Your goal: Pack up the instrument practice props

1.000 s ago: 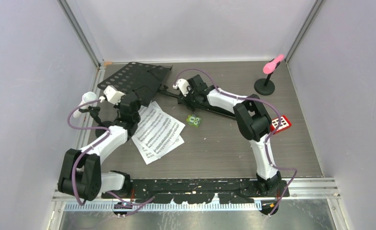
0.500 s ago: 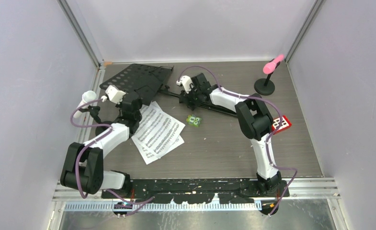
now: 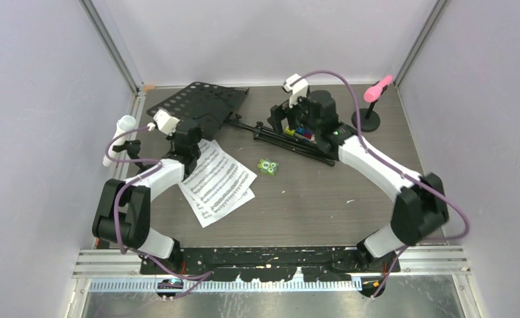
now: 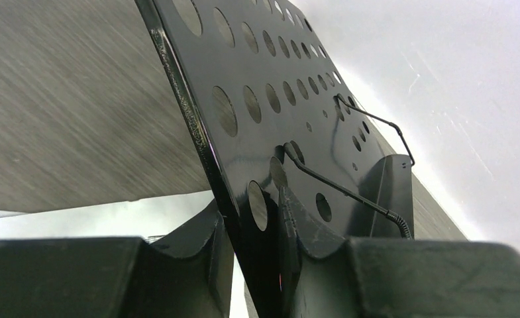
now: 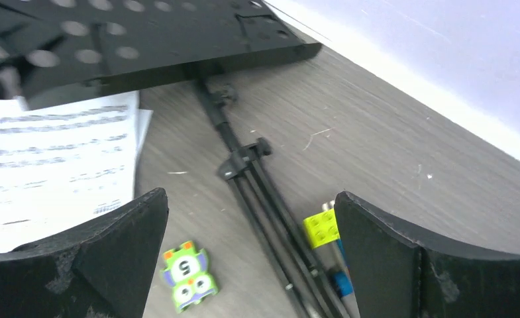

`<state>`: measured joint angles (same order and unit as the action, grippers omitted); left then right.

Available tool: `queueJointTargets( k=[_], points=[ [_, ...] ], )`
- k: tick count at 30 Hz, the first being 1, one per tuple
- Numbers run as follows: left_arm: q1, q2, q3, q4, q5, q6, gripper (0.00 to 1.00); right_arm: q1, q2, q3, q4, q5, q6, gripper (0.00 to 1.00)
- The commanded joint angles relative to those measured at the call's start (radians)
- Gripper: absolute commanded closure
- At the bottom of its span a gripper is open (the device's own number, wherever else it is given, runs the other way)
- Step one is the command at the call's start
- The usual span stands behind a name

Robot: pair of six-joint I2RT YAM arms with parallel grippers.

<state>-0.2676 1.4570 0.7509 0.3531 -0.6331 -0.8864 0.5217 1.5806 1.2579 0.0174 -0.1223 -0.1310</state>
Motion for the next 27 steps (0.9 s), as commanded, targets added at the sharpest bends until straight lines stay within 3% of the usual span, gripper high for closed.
queueJointTargets(
  k=[1, 2, 6, 10, 19, 27],
  points=[
    [-0.01, 0.089, 0.053, -0.105, 0.024, 0.2, 1.0, 0.015, -0.17, -0.168, 0.099, -0.029, 0.121, 0.0],
    [-0.007, 0.099, 0.056, -0.109, 0.032, 0.2, 0.96, 0.017, -0.205, -0.196, 0.098, -0.025, 0.127, 0.0],
    [-0.003, 0.092, 0.031, -0.097, 0.07, 0.197, 0.53, 0.02, -0.344, -0.294, 0.083, 0.0, 0.141, 0.0],
    [-0.003, 0.039, 0.006, -0.129, 0.076, 0.182, 0.29, 0.02, -0.428, -0.34, 0.048, 0.01, 0.153, 0.0],
    [-0.003, -0.131, -0.024, -0.215, 0.076, 0.208, 0.03, 0.021, -0.508, -0.391, 0.014, 0.003, 0.18, 0.0],
    [-0.004, -0.311, -0.062, -0.293, 0.156, 0.276, 0.0, 0.021, -0.581, -0.419, -0.01, 0.071, 0.287, 0.0]
  ],
)
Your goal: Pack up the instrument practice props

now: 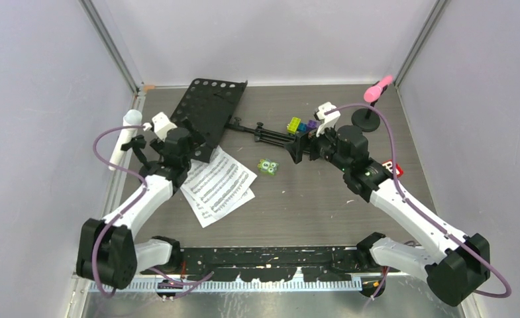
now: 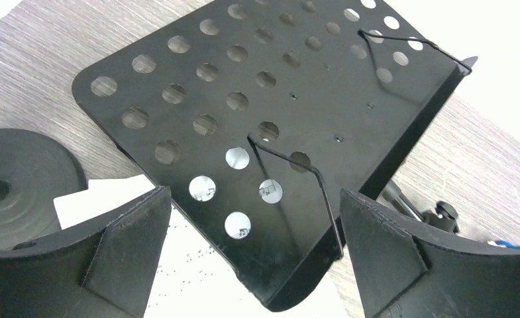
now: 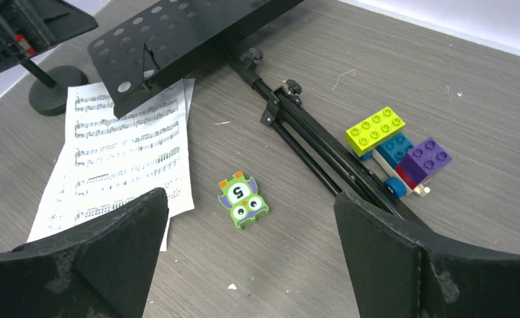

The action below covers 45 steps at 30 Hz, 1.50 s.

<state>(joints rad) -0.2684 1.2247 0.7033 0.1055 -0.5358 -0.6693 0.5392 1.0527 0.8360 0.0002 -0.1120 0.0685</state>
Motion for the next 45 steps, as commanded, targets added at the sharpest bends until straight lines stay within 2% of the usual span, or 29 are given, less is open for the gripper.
queueJointTargets(
  k=[1, 5, 8, 12, 16, 19, 22, 26, 30, 34, 39, 45],
  points=[
    [-0.003, -0.096, -0.01, -0.055, 0.1, 0.084, 0.0, 0.004, -0.061, 0.004, -0.026, 0.079, 0.105, 0.0],
    [-0.004, -0.179, -0.001, -0.099, 0.246, 0.162, 0.0, 0.003, -0.103, -0.004, -0.072, 0.109, 0.169, 0.0],
    [-0.004, -0.274, 0.01, -0.174, 0.264, 0.173, 0.0, 0.004, -0.13, 0.001, -0.137, 0.134, 0.246, 0.0],
    [-0.004, -0.371, 0.064, -0.342, 0.279, 0.172, 0.0, 0.004, -0.114, 0.083, -0.345, 0.203, 0.352, 0.0],
    [-0.003, -0.479, 0.061, -0.439, 0.295, 0.152, 0.0, 0.004, -0.083, 0.164, -0.525, 0.248, 0.384, 0.0],
    [-0.003, -0.551, 0.05, -0.523, 0.256, 0.107, 0.0, 0.004, -0.079, 0.198, -0.612, 0.293, 0.413, 0.0],
    [-0.003, -0.587, 0.077, -0.686, 0.18, 0.037, 0.0, 0.003, -0.095, 0.203, -0.66, 0.313, 0.432, 0.0],
    [-0.003, -0.599, 0.128, -0.881, 0.085, -0.037, 0.0, 0.002, -0.143, 0.148, -0.632, 0.258, 0.462, 0.0],
    [-0.003, -0.623, 0.115, -0.947, -0.019, -0.084, 0.0, 0.003, -0.186, 0.104, -0.592, 0.21, 0.496, 0.0],
    [-0.003, -0.669, 0.021, -0.843, -0.099, -0.074, 0.0, 0.002, -0.211, 0.076, -0.557, 0.189, 0.514, 0.0],
    [-0.003, -0.713, -0.157, -0.482, -0.127, 0.088, 0.0, 0.003, -0.216, 0.053, -0.542, 0.154, 0.527, 0.0],
    [-0.003, -0.578, -0.243, -0.233, -0.346, 0.177, 0.0, 0.003, -0.207, 0.043, -0.529, 0.127, 0.533, 0.0]
  ],
)
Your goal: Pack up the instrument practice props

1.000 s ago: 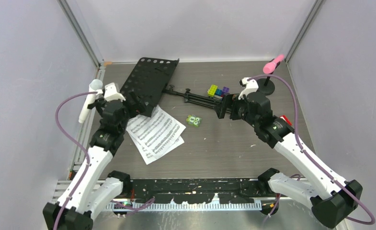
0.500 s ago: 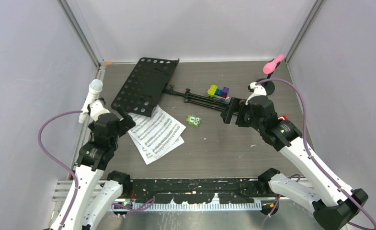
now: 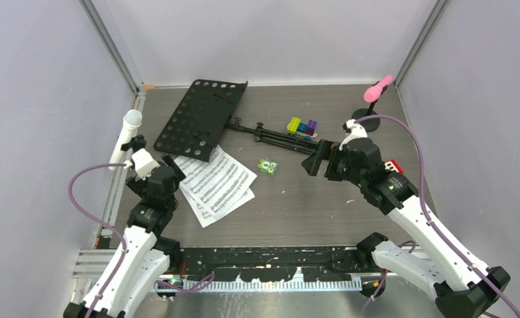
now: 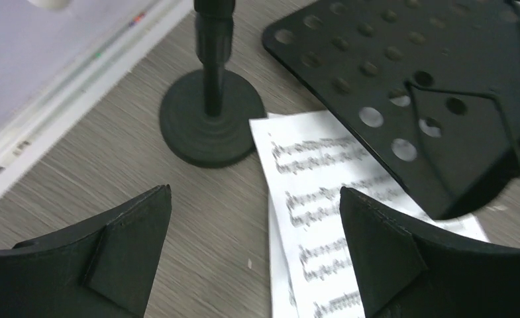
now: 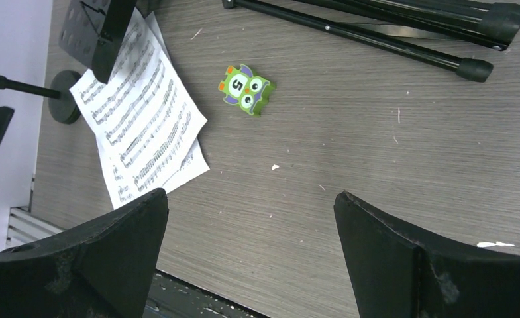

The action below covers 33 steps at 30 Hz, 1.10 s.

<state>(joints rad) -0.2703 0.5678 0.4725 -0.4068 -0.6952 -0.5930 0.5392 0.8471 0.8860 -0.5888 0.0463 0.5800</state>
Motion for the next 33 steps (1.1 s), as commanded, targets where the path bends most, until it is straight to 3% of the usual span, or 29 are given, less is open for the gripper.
queueJointTargets(
  k=[1, 6, 10, 16, 22, 25, 33],
  points=[
    [-0.001, 0.111, -0.016, 0.312, -0.227, 0.119, 0.0, 0.003, -0.002, -0.009, 0.066, -0.032, 0.021, 0.0],
    [0.0, 0.214, -0.09, 0.568, -0.353, 0.267, 0.0, 0.003, -0.004, -0.02, 0.091, -0.032, 0.011, 0.0],
    [0.015, 0.228, -0.199, 0.785, -0.328, 0.349, 0.0, 0.003, 0.008, -0.016, 0.089, -0.032, 0.0, 0.0],
    [0.159, 0.277, -0.273, 0.948, -0.187, 0.343, 0.0, 0.003, 0.029, -0.012, 0.085, -0.069, -0.02, 0.0],
    [0.309, 0.446, -0.299, 1.195, -0.022, 0.356, 0.01, 0.003, 0.069, 0.01, 0.091, -0.091, -0.031, 0.0],
    [0.323, 0.548, -0.295, 1.305, -0.012, 0.351, 0.03, 0.004, 0.086, 0.025, 0.083, -0.097, -0.04, 0.0],
    [0.363, 0.616, -0.2, 1.24, 0.019, 0.32, 0.18, 0.003, 0.116, 0.04, 0.093, -0.107, -0.048, 0.0]
  ],
)
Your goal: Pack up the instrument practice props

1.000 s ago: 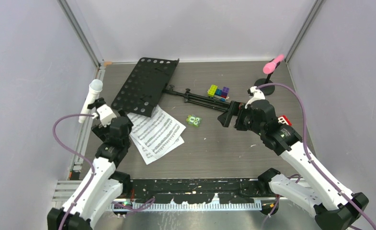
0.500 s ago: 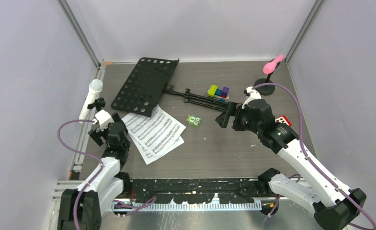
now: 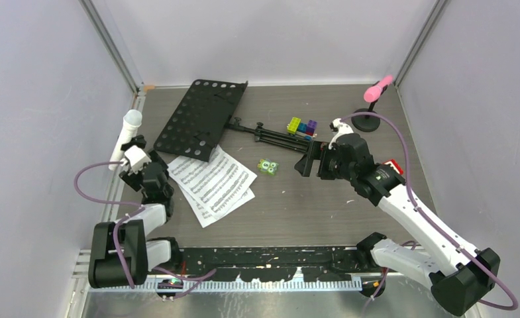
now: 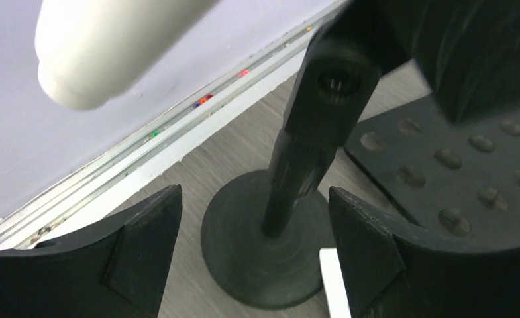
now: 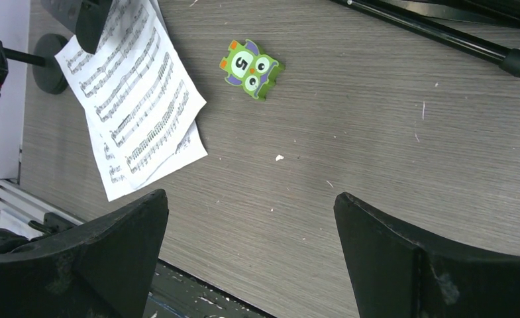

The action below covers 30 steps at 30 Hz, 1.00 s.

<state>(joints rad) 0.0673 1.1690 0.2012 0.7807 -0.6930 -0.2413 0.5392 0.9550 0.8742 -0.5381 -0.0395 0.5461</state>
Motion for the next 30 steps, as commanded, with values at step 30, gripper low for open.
queueJointTargets(
  k=[30],
  points=[
    [0.091, 0.224, 0.162, 0.201, 0.152, -0.06, 0.56, 0.004, 0.011, 0.07, 0.001, -0.021, -0.022, 0.0]
  ],
)
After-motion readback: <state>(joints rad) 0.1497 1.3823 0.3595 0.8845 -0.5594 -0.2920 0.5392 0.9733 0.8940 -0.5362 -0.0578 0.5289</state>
